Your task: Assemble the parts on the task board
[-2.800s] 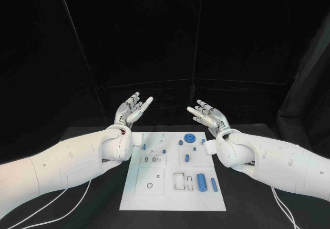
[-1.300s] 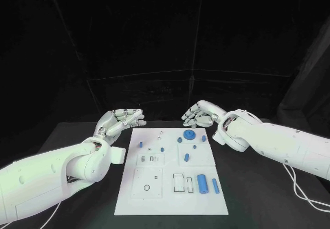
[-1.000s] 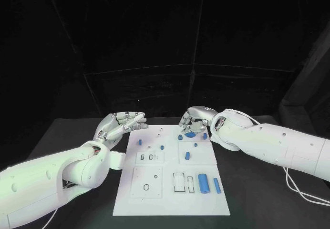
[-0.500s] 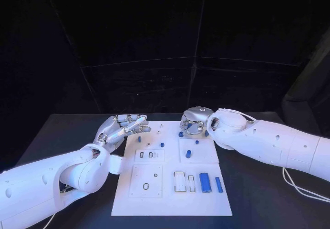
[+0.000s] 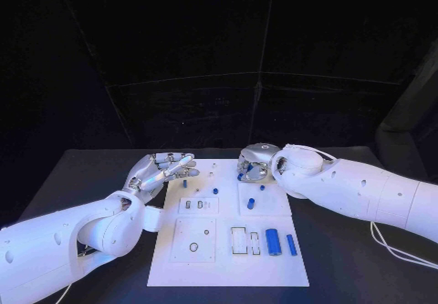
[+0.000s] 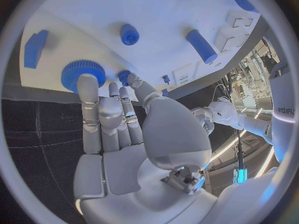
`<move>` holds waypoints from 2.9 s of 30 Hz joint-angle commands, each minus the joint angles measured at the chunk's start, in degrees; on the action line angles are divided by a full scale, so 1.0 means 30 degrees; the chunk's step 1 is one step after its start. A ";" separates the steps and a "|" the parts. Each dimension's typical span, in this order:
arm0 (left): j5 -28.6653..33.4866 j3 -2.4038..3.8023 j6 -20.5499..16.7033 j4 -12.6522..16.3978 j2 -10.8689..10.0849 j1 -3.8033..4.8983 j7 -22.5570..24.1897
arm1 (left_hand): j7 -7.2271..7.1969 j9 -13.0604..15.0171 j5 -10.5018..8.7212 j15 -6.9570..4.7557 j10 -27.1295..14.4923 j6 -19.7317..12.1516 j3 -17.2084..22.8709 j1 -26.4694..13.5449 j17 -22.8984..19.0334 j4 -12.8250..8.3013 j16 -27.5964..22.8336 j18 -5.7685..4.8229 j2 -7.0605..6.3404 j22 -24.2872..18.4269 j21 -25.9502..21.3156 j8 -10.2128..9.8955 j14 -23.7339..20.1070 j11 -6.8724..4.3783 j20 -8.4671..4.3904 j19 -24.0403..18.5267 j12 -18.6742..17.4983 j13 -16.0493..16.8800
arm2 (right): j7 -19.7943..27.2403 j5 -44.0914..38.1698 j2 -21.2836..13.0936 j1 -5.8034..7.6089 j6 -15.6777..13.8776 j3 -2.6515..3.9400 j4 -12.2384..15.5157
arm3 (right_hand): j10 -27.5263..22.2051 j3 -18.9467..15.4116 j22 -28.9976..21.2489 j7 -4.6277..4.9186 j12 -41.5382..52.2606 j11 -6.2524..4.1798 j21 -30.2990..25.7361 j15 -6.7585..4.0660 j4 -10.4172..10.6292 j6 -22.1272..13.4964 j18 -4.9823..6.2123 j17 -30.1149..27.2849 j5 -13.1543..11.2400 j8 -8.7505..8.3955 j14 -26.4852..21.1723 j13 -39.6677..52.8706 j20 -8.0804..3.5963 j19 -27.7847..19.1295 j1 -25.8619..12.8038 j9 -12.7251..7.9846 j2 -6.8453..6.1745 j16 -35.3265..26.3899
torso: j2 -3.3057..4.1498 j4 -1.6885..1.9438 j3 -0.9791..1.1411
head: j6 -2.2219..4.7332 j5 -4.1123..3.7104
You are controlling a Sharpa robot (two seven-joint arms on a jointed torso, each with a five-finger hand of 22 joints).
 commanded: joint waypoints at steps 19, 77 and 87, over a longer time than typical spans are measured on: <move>-0.0119 0.0019 0.0500 -0.0028 -0.0165 0.0068 -0.0339 | 0.0126 -0.0030 -0.0063 0.0147 -0.0020 0.0020 -0.0009 -0.0187 0.0034 -0.0161 -0.0236 0.0271 0.0052 -0.0098 -0.0154 -0.0176 0.0059 0.0099 0.0079 0.0126 -0.0207 -0.0014 | 0.0413 0.0688 0.0206 0.0041 -0.1058 0.0010 -0.0125 | 0.1519 0.2111 0.3145 -0.0172 0.0212 -0.0344 0.2541 -0.0212 0.0545 0.1130 -0.0607 0.1958 -0.0651 0.0250 0.0495 0.0106 0.0035 0.0904 0.0102 0.0124 0.0228 0.1824 | 0.0262 0.0046 0.0078 | 0.0033 -0.0016; -0.0119 0.0021 0.0820 -0.0146 -0.0144 0.0219 -0.0677 | 0.0151 -0.0028 -0.0063 0.0172 -0.0052 -0.0021 -0.0018 -0.0165 0.0035 -0.0241 -0.0331 0.0270 0.0068 -0.0149 -0.0218 -0.0246 0.0033 0.0124 0.0100 0.0124 -0.0307 -0.0013 | -0.1804 0.1970 0.4535 0.0378 -0.2870 0.0032 -0.4005 | -0.0227 0.2343 0.3218 0.0334 -0.0045 0.0175 0.2922 0.0255 0.2197 -0.1349 -0.0591 0.2381 -0.1375 -0.0189 0.0274 -0.0064 0.0352 0.0333 -0.0834 -0.0142 -0.1654 0.2543 | 0.0644 0.0283 0.0005 | 0.0356 0.0172; -0.0119 0.0021 0.0847 -0.0112 -0.0279 0.0227 -0.0721 | 0.0164 -0.0025 -0.0067 0.0182 -0.0060 -0.0035 -0.0020 -0.0141 0.0038 -0.0298 -0.0383 0.0271 0.0076 -0.0179 -0.0255 -0.0281 0.0027 0.0136 0.0110 0.0127 -0.0360 -0.0010 | -0.1911 0.2323 0.2873 0.0378 -0.4665 0.0035 -0.2177 | -0.0773 0.0073 0.3109 0.0482 0.1180 0.0326 0.2916 0.0367 0.3340 -0.3374 -0.0520 0.2442 -0.0714 0.0439 0.0205 0.0249 0.0603 0.0201 0.0221 0.0221 -0.1883 0.2735 | 0.0650 0.0211 0.0052 | 0.0497 0.0187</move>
